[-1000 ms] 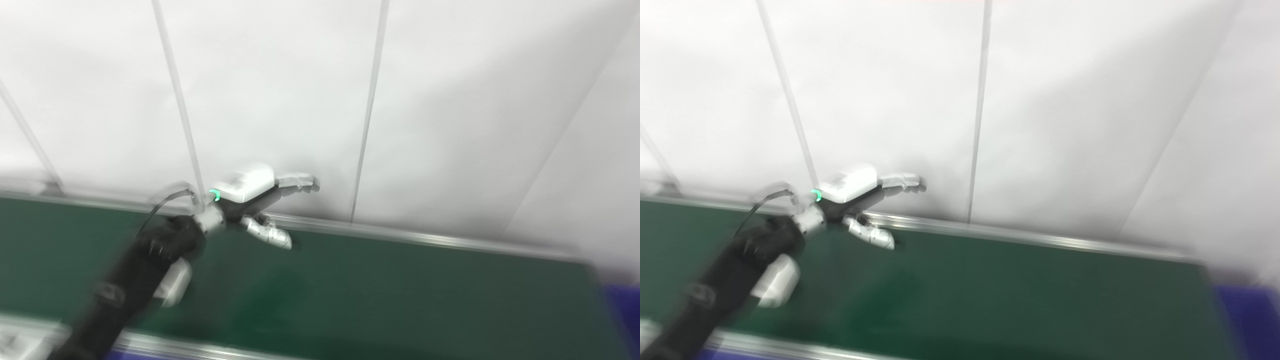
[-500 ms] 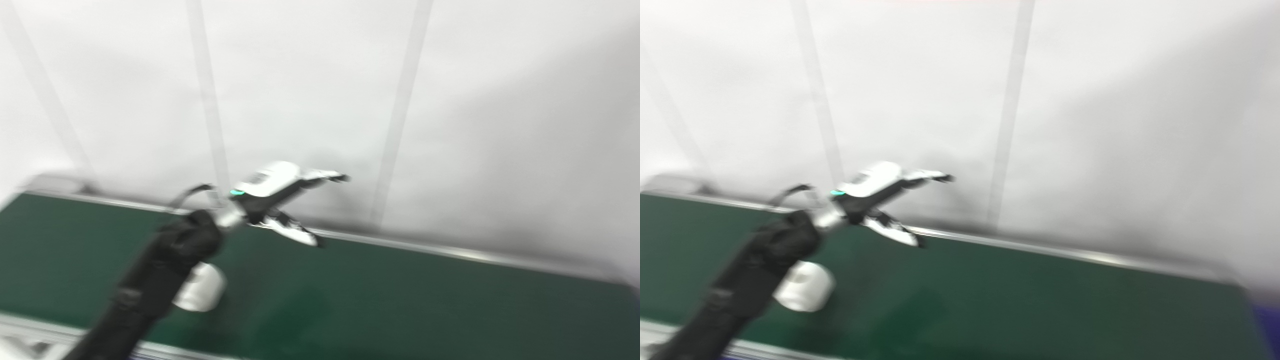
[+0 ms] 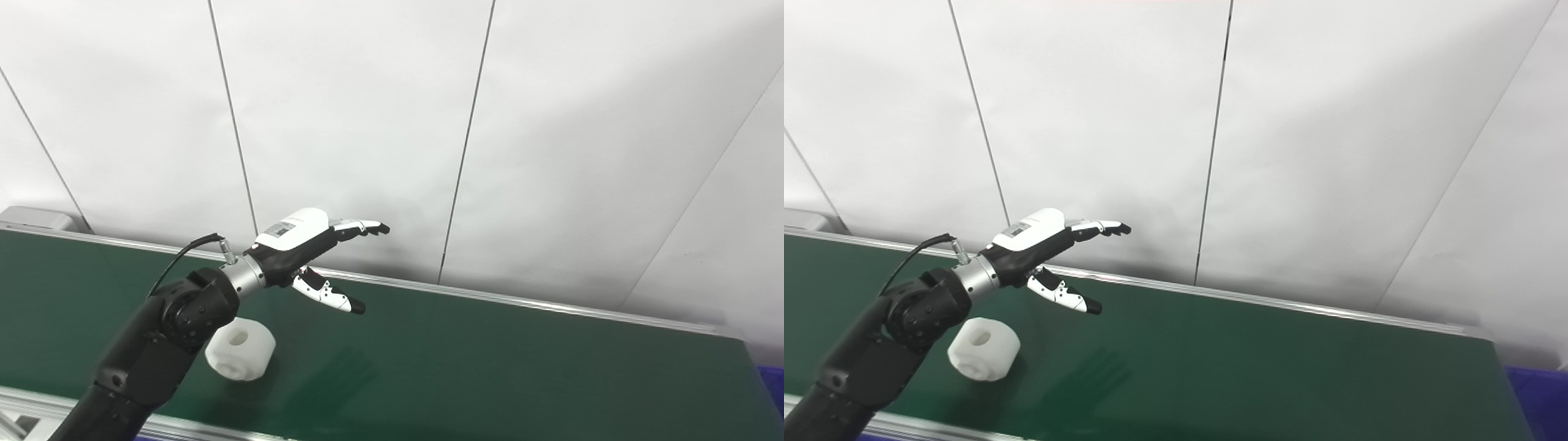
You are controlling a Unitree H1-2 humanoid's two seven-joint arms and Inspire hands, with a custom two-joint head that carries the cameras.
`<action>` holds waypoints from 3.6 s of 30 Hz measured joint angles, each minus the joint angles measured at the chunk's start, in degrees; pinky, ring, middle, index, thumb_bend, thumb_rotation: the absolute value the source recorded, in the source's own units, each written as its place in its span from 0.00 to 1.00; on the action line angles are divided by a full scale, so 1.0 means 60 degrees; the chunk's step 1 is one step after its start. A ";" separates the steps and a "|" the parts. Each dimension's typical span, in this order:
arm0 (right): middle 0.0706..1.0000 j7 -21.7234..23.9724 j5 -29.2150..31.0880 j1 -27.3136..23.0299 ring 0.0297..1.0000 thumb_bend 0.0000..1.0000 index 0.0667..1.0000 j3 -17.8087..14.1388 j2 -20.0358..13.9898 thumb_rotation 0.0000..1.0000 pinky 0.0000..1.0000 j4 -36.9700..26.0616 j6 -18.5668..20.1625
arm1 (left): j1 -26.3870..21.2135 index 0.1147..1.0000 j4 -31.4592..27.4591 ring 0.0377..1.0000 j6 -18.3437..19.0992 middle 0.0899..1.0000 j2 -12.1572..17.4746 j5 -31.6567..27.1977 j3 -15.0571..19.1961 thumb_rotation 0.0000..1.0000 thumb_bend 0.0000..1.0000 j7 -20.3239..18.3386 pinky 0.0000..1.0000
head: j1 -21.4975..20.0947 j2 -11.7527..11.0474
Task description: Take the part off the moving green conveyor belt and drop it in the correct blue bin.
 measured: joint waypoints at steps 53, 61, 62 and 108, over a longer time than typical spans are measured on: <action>0.87 0.0140 0.0040 0.0213 0.82 0.25 0.85 -0.0048 -0.0091 0.44 0.72 -0.0463 0.0006 | 0.0350 0.62 0.2720 0.58 0.0396 0.68 0.0336 -0.0207 -0.1549 0.00 0.87 -0.0749 0.46 | -0.0190 0.0440; 0.87 0.0134 0.0041 0.0240 0.82 0.25 0.84 -0.0078 -0.0033 0.44 0.72 -0.0462 0.0006 | 0.0068 0.37 0.3297 0.31 0.0061 0.43 0.0162 -0.0215 -0.1797 0.00 0.55 -0.0249 0.26 | -0.0190 0.0469; 0.87 0.0134 0.0042 0.0241 0.82 0.25 0.84 -0.0082 -0.0033 0.44 0.72 -0.0462 0.0006 | 0.0076 0.33 0.3269 0.26 -0.0035 0.43 0.0172 -0.0265 -0.1790 0.00 0.54 -0.0249 0.23 | -0.0176 0.0469; 0.89 0.1186 0.0205 -0.0146 0.87 0.34 0.88 -0.0276 0.0163 0.80 0.80 -0.2424 0.1811 | 0.2337 0.19 -0.2181 0.42 0.1131 0.44 -0.0010 -0.4085 0.0106 0.00 0.50 -0.1857 0.18 | -0.1172 0.4043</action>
